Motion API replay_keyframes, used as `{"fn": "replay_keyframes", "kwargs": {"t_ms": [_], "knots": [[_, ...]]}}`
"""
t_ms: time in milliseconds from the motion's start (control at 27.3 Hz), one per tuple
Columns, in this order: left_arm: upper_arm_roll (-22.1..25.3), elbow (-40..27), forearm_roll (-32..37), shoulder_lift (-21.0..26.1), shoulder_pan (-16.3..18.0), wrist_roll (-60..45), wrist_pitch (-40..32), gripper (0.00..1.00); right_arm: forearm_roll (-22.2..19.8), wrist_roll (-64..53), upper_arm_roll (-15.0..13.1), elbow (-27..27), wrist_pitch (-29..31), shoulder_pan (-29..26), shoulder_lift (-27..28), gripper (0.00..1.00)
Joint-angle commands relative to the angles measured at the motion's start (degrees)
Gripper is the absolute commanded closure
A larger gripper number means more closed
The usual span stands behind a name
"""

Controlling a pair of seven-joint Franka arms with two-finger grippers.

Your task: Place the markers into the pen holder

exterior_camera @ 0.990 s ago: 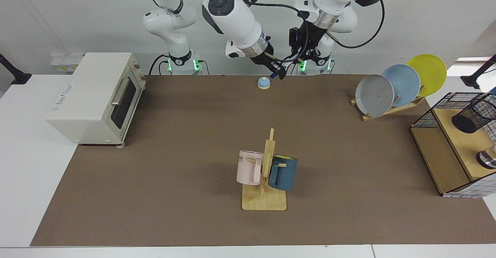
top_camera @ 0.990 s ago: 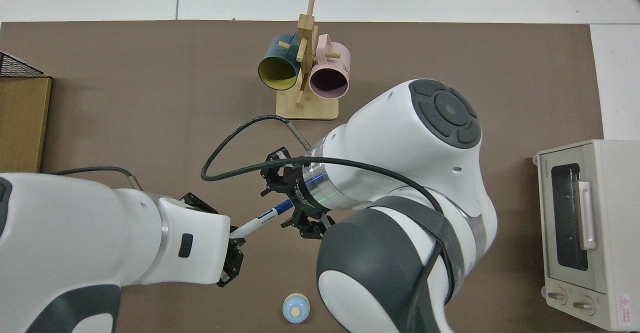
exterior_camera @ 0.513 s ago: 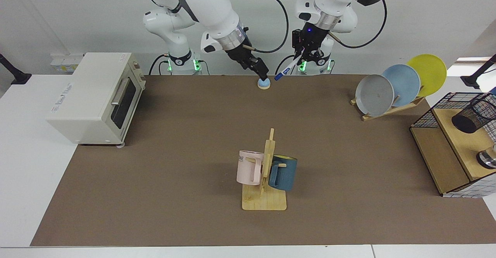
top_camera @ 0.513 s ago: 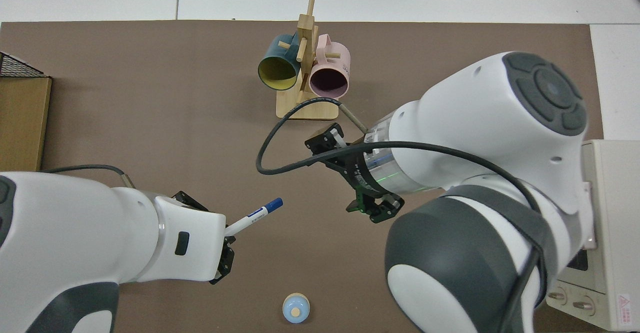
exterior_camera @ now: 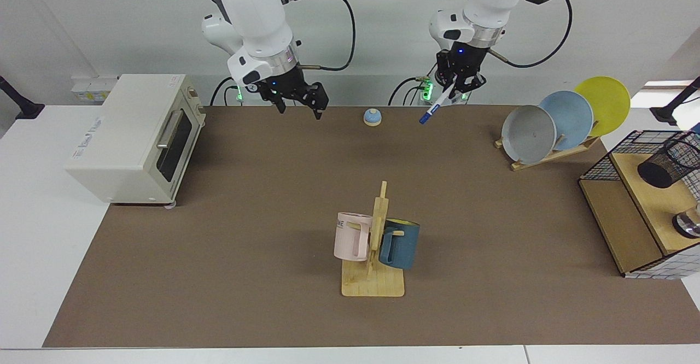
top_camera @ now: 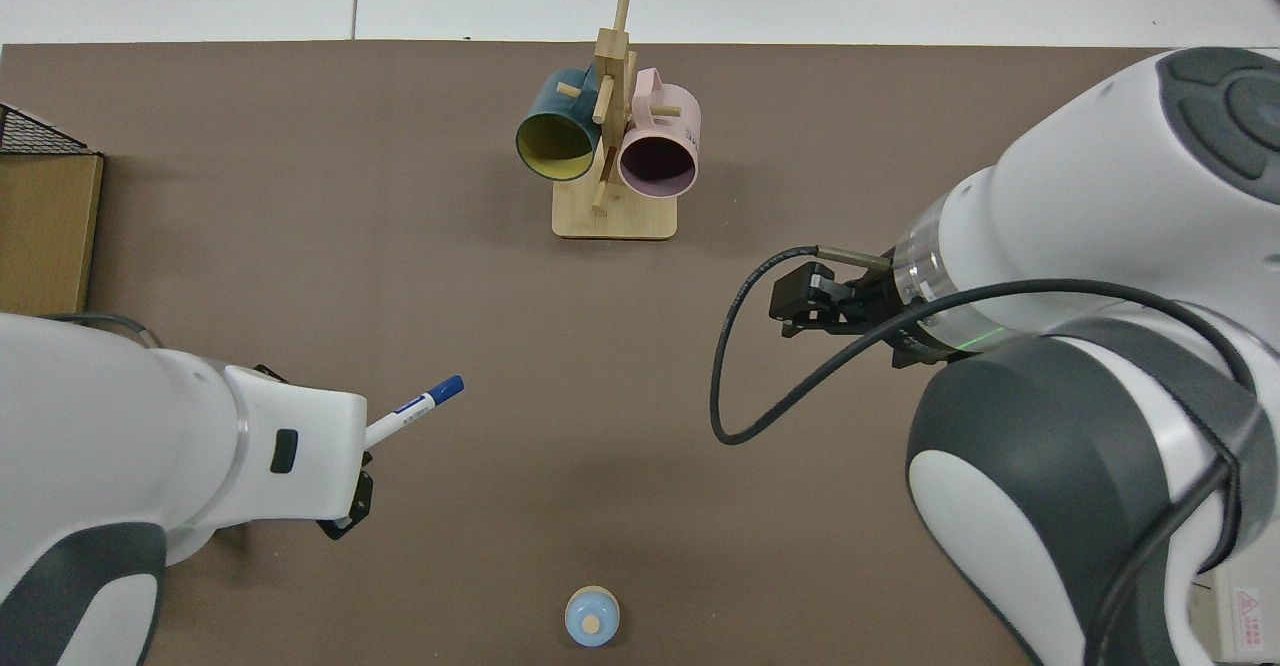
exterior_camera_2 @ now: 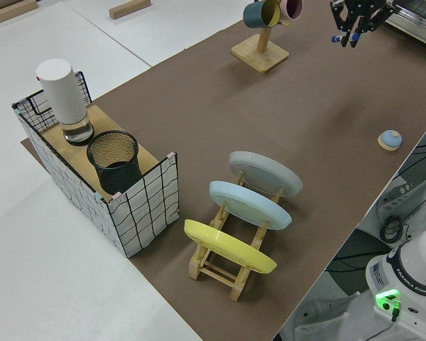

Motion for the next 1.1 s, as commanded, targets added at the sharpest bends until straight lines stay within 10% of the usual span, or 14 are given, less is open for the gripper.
{"fn": "replay_keyframes", "kwargs": {"t_ms": [0,843,1063], "knots": [[-0.3,-1.5,4.0,-1.5,3.0,1.2,-0.5,1.00,-5.2,-13.2,0.6,-2.2,-1.2,-3.7,-1.8,0.00],[-0.2,2.5,33.6,0.9,16.5,21.5,-2.9,1.00,-19.9,-35.5,0.1,-0.2,-2.3,-13.0,-3.7,0.00],[-0.3,3.3,40.1,2.0,22.4,34.2,0.7,1.00,-11.5,-28.0,-0.7,-0.3,-0.9,-15.1,-4.5,0.00]]}}
